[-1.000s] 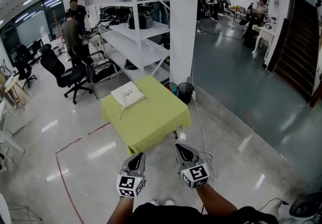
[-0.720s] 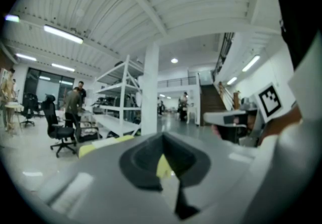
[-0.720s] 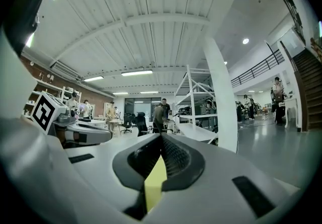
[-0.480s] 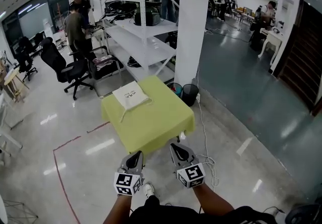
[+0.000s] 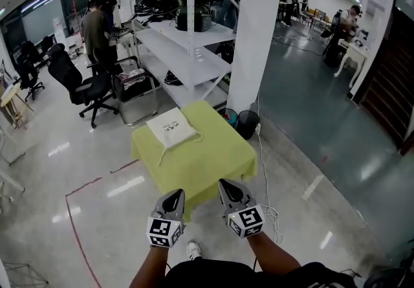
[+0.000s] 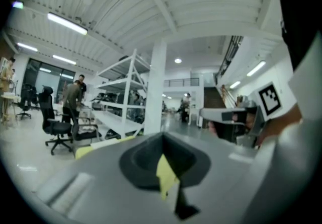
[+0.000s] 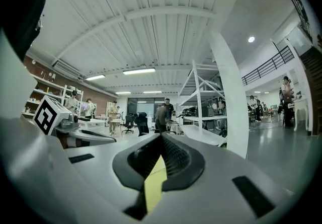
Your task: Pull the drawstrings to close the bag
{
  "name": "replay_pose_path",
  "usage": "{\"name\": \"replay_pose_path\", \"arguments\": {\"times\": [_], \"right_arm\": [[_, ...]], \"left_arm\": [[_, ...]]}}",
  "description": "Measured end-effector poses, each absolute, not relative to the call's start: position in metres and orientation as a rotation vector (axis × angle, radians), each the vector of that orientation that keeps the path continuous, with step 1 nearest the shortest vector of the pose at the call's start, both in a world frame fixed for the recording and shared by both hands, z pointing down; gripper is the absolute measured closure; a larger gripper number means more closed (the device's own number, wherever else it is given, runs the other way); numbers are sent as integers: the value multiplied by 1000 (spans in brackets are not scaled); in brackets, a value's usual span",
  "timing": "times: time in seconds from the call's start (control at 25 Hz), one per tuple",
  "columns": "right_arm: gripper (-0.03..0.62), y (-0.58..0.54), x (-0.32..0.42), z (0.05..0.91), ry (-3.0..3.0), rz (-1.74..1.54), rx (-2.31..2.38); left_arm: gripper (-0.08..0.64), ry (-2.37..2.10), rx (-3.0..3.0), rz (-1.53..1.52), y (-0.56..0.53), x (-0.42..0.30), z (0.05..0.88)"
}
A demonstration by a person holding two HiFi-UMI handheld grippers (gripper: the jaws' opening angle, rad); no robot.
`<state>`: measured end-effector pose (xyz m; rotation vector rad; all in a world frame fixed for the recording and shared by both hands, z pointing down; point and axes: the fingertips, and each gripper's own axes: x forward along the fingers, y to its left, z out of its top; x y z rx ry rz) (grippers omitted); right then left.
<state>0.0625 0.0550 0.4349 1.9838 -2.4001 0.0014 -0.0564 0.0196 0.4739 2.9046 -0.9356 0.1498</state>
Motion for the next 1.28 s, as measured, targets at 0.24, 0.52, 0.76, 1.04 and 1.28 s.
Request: {"name": "replay_pose_path", "arguments": {"times": [0.24,0.52,0.76,1.04,1.28], "right_arm": [[601,15,50,433,-2364,-11,1944],[601,-9,42,447,-2341,19,1920],[602,-31,52,459,-2335,68,1906],[601,-80,74,480,-2368,114,1843],[601,-135,91,502,-2411,128,1725]], "left_arm": [[555,-933,2901,151,-19,-67,471],[557,-942,2882,178,-45,-79,481],[557,-967,2844,220,-69,-78,494],[556,-1028,2801,279,-106,-64,514],[557,-1099,2726,393,-145,-54,542]]}}
